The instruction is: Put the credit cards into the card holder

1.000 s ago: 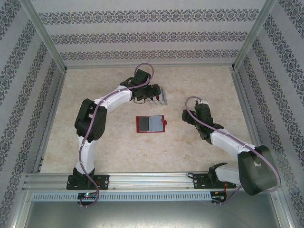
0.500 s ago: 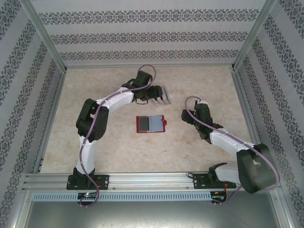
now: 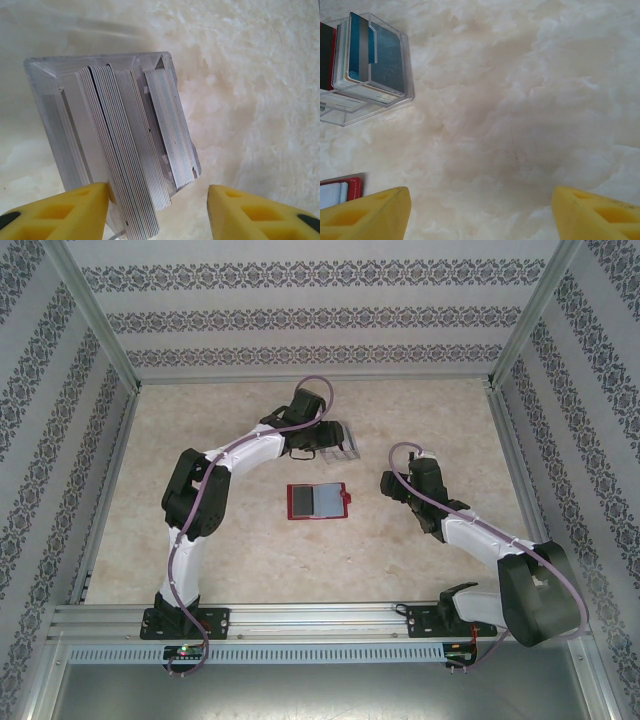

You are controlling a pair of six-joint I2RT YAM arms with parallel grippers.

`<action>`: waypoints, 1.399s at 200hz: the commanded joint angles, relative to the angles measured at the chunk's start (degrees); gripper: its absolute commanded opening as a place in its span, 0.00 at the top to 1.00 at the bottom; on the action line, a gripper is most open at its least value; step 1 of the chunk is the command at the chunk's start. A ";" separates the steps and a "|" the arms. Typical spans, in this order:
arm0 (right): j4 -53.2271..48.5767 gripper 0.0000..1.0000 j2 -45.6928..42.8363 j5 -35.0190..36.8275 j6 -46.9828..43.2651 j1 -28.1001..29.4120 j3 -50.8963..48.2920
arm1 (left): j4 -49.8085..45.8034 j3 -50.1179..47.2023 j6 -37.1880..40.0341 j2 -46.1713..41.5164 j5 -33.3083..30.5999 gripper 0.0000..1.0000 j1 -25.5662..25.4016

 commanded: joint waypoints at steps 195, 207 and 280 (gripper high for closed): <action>-1.15 0.25 2.02 -2.68 0.91 -0.22 2.41 | -0.08 -0.98 2.84 -5.16 -4.18 0.99 -1.45; -1.07 0.26 2.28 -2.25 0.93 -0.35 2.42 | -0.03 -1.44 2.79 -5.49 -4.26 1.00 -1.45; 1.52 0.30 -2.25 -7.65 -0.39 -0.20 0.50 | -6.73 -1.59 3.09 -9.70 -5.72 1.00 -1.52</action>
